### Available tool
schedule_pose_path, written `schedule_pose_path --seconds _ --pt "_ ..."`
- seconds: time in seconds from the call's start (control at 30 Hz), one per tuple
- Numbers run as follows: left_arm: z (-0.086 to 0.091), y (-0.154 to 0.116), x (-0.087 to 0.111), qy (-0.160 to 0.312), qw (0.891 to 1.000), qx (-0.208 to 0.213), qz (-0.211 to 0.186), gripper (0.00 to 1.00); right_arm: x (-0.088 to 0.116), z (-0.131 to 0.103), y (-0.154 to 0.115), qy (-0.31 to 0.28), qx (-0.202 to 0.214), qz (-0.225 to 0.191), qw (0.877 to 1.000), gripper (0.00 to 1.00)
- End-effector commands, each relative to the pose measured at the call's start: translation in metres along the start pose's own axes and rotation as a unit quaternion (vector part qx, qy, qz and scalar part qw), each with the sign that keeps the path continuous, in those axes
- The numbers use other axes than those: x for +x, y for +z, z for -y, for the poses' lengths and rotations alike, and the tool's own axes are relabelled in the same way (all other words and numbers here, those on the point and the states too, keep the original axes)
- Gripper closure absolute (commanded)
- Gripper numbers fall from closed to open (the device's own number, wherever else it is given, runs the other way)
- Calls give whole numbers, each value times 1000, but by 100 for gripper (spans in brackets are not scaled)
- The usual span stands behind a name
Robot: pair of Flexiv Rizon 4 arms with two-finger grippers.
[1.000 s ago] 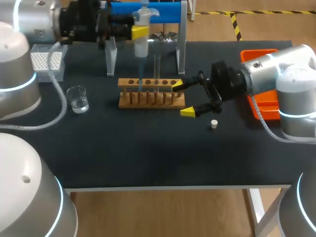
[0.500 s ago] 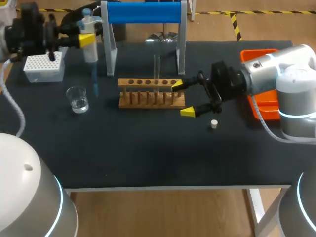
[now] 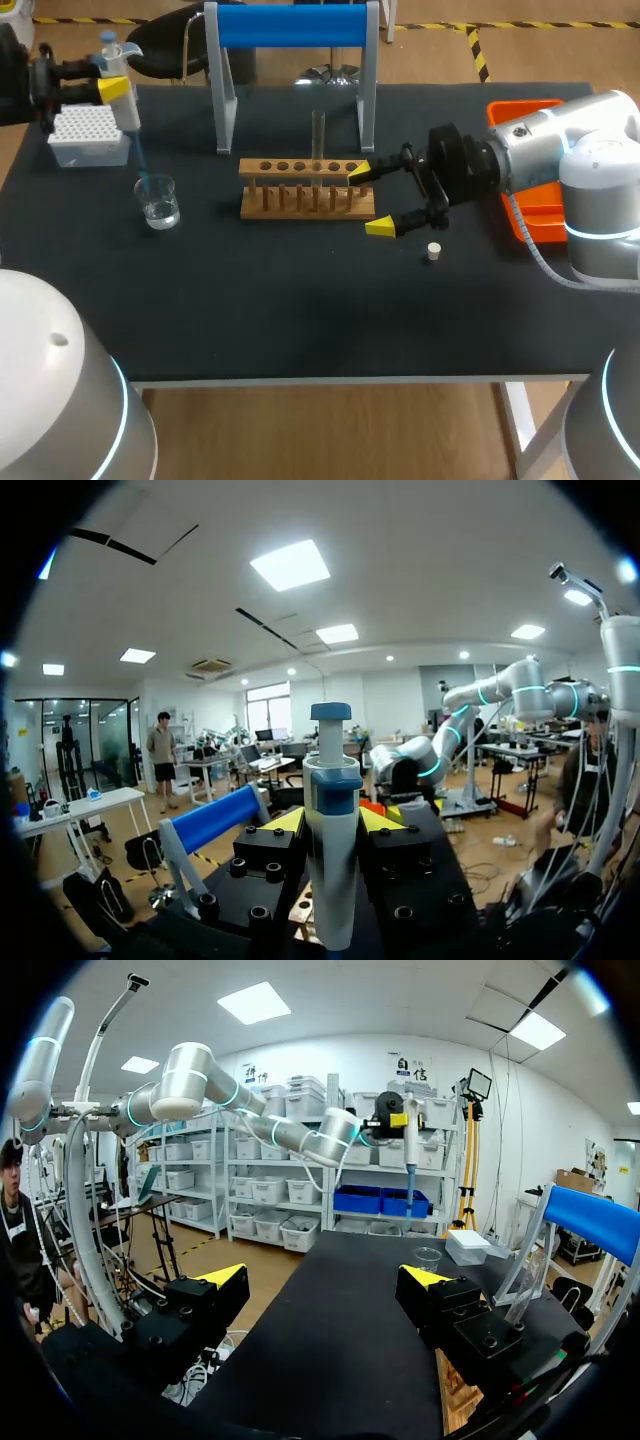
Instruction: Invert the test tube, pick up the pipette, mount the tip to pipette, aspirate from beaker and dispense into the tube, eject the tip, return the pipette, and cap with the stopper.
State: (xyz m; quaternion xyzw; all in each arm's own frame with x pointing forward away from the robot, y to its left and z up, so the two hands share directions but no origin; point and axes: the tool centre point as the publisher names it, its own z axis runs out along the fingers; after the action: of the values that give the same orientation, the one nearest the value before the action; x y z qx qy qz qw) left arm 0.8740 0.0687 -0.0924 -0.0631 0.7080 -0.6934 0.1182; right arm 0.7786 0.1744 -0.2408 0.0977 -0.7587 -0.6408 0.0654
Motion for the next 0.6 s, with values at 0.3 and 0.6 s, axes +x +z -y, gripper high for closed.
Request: schedule_pose_path --seconds 0.3,0.6 --pt "-11 2 -34 -1 1000 1 -22 100 0 0 -1 0 1 0 1000 0" --pt "-14 7 -40 -2 1000 2 -27 100 0 0 -1 0 1 0 1000 0"
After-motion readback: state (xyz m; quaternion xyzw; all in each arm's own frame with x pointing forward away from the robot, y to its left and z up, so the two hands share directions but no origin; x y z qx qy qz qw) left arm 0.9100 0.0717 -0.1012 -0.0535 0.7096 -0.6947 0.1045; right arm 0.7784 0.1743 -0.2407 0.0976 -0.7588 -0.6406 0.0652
